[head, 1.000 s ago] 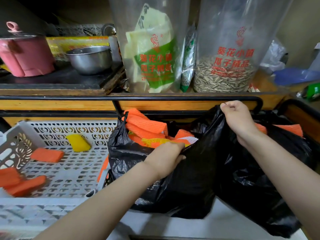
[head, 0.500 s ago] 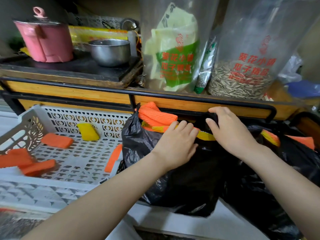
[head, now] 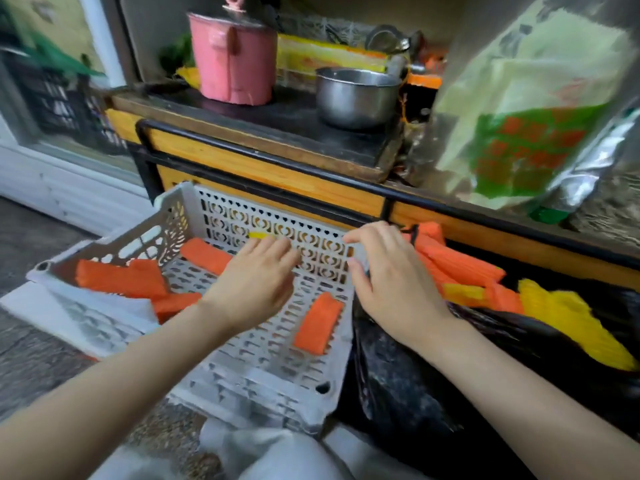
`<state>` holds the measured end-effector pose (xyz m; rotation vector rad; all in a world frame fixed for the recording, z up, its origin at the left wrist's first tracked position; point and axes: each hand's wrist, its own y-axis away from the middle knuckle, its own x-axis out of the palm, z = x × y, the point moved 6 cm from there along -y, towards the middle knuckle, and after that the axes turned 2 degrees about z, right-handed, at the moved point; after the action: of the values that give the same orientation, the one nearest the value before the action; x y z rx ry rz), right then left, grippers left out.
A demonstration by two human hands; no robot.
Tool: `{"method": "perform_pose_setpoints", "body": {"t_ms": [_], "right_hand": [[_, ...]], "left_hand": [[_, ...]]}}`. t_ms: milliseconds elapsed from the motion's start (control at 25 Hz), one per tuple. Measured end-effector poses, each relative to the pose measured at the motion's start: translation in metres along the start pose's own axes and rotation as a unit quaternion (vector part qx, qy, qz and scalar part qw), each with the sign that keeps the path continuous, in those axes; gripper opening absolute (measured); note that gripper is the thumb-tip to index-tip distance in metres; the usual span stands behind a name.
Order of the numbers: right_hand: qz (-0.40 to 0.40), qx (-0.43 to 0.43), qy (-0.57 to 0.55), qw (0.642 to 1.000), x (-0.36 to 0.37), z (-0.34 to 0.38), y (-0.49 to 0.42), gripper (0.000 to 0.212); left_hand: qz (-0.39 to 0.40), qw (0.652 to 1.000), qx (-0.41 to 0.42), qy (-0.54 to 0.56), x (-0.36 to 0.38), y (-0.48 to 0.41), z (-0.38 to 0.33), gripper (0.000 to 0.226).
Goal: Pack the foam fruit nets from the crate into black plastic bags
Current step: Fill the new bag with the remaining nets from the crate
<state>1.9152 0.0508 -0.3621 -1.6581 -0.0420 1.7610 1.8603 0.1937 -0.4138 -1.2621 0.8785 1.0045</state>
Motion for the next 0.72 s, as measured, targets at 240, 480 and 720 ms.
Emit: {"method": "perform_pose_setpoints", "body": {"t_ms": [240, 480, 720], "right_hand": [[0.144, 0.068, -0.054, 0.986, 0.148, -0.002, -0.081, 0.039], [0.221, 0.13, -0.04, 0.966, 0.262, -0.035, -0.134, 0.046], [0.233, 0.14, -0.005, 0.962, 0.311, -0.046, -0.144, 0.045]], "left_hand": [[0.116, 0.975, -0.179, 0.067, 0.074, 0.001, 0.141, 0.047], [0.263, 0.933, -0.226, 0.094, 0.165, -0.008, 0.223, 0.06], [0.386, 0.902, -0.146, 0.129, 0.231, -0.025, 0.23, 0.077]]}}
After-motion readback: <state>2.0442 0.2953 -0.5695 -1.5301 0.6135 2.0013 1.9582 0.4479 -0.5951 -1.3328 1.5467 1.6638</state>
